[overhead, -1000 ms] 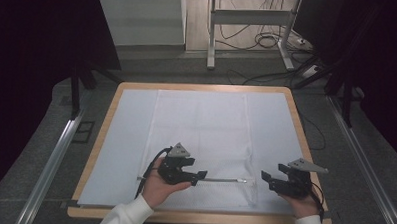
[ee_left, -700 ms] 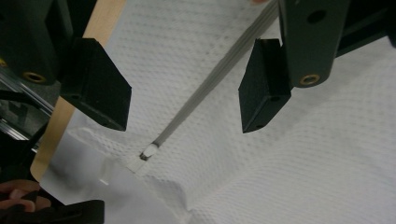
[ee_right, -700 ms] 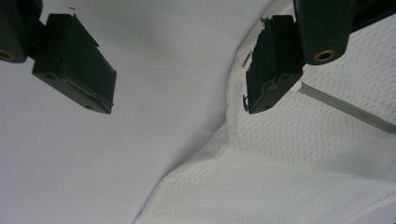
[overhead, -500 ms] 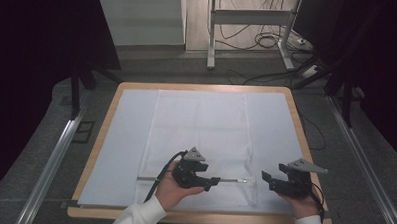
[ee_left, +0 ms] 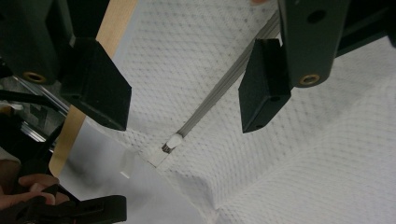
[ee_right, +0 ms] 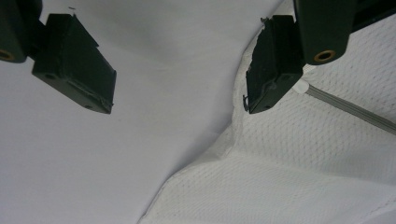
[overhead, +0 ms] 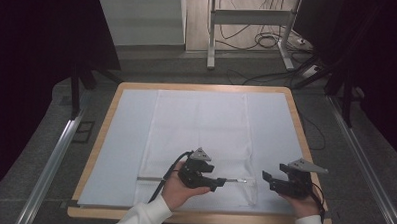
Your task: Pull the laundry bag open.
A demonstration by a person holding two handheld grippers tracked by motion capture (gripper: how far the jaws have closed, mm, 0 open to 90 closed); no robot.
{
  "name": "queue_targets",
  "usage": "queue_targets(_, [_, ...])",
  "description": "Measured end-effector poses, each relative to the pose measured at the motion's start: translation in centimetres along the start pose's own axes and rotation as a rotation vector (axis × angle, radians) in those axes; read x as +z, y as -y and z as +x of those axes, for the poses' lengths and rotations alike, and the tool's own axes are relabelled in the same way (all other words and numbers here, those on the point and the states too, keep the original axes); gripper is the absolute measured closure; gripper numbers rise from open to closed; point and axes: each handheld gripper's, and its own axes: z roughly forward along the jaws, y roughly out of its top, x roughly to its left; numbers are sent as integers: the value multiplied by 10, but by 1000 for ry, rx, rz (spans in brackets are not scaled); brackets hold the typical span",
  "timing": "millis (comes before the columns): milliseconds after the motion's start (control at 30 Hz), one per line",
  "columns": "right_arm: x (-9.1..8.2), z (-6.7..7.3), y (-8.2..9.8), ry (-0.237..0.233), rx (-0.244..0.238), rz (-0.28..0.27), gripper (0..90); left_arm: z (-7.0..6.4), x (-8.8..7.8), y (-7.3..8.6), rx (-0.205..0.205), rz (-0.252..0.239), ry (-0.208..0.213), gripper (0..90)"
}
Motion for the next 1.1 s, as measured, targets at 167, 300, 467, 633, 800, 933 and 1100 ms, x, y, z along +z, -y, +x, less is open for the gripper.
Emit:
queue_targets(167, [-1, 0, 0, 4, -2, -4, 238, -3, 4, -3, 2, 6, 2, 348])
queue_targets(300, [1, 0, 0, 10, -9, -1, 234, -8, 6, -6, 9, 11, 10, 351])
queue_targets(467, [-1, 0, -1, 15, -9, -12, 235, -11, 10, -8, 4, 19, 22, 358])
queue_targets(633, [-1, -1, 0, 22, -9, -15, 232, -13, 17, -12, -27, 18, 60, 346])
queue_targets(800, [-2, 0, -1, 28, -14, -23, 232, -14, 27, -15, -43, 37, 81, 342])
queue_targets(933, [-2, -1, -1, 31, -9, -23, 232, -14, 38, -16, -66, 50, 90, 338])
queue_targets(1100, [-2, -1, 0, 33, -12, -23, 232, -13, 47, -17, -86, 67, 102, 348])
